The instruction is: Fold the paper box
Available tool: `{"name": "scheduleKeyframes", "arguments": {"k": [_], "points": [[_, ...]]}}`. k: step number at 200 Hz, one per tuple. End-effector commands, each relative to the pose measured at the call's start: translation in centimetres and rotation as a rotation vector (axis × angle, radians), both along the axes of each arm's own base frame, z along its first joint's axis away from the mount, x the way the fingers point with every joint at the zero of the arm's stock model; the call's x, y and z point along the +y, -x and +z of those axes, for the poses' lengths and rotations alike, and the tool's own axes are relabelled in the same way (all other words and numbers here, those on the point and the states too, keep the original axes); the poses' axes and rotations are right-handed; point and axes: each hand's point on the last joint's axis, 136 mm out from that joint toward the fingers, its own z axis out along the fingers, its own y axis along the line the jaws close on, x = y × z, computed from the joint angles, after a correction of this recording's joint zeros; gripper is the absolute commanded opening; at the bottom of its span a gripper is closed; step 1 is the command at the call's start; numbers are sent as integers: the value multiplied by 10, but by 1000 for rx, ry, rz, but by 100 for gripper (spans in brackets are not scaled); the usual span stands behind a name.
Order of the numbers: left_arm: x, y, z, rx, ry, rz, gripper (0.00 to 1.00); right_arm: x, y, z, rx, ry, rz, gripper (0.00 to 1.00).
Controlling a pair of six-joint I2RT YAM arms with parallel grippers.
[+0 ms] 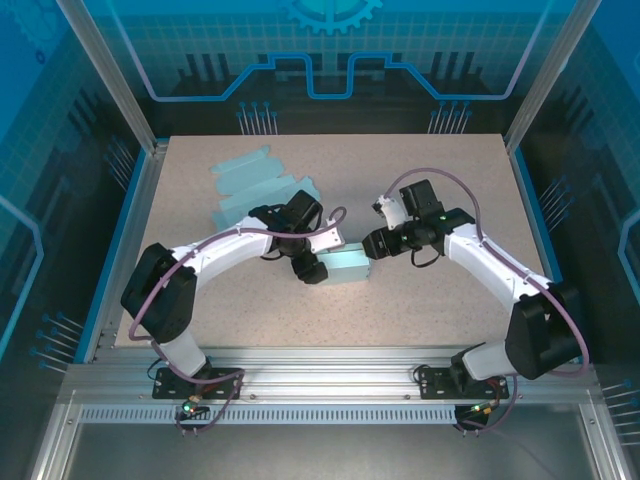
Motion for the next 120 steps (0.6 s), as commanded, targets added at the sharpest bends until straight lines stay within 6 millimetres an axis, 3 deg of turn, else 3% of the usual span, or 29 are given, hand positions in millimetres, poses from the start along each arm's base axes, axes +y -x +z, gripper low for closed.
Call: {"name": "scheduleKeyframes", "arguments": {"k": [1, 43, 120], "points": [[1, -5, 3, -23, 13, 35, 73, 7, 0, 8, -10, 12, 28, 44], [0, -7, 4, -28, 18, 37, 66, 11, 1, 6, 16, 10, 16, 26], [-1, -8, 0, -19, 19, 47, 60, 0, 0, -6, 60, 92, -52, 31]]}}
